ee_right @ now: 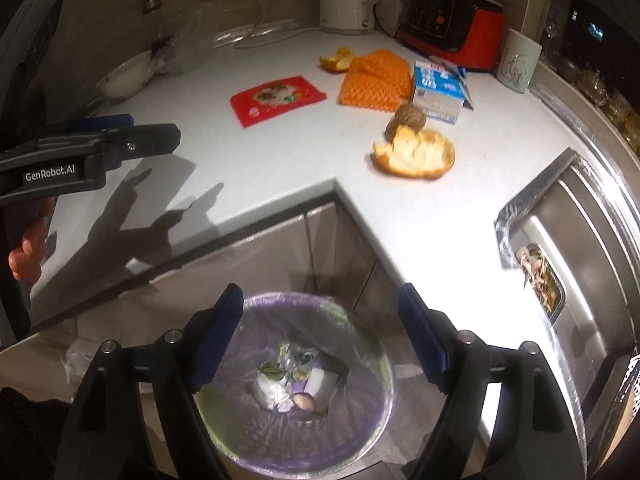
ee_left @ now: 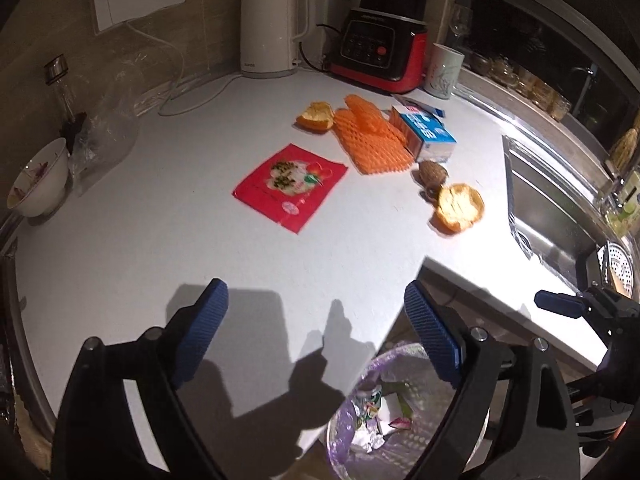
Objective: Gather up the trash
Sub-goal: 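Grasp the orange foam net with the left gripper while the right approaches the milk carton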
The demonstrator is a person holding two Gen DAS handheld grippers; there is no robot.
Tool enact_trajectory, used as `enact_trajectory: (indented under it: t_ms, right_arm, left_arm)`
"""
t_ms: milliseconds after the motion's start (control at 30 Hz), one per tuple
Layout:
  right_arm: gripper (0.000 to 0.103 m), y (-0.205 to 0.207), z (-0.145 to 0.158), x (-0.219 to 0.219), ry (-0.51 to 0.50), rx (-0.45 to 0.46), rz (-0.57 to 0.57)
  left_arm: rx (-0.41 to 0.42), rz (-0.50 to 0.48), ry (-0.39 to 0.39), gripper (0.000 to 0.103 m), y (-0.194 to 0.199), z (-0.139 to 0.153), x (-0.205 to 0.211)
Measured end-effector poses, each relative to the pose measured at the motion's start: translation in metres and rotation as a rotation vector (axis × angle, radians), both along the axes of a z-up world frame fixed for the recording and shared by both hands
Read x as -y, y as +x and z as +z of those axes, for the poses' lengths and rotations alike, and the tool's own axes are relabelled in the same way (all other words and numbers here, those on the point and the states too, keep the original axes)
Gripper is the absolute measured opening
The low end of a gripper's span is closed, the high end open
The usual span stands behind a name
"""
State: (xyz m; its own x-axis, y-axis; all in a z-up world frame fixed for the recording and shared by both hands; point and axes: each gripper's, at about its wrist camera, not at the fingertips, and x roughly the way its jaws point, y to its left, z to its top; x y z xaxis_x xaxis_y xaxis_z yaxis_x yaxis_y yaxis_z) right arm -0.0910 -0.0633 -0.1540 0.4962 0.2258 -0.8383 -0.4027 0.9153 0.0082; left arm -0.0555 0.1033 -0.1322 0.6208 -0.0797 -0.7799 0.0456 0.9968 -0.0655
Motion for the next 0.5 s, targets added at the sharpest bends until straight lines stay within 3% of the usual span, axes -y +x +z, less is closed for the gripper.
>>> enact_trajectory:
  t_ms: [267, 500]
  right_arm:
    - [0.082, 0.094, 0.019, 0.005, 0.017, 0.056, -0.119]
    - [0.082, 0.166, 0.019, 0.031, 0.027, 0.056, -0.253]
  left_arm:
    - [0.025, 0.002, -0.021, 0.088, 0.083, 0.011, -0.004]
    - [0.000, -0.059, -0.054, 0.088, 0.163, 0.006, 0.025]
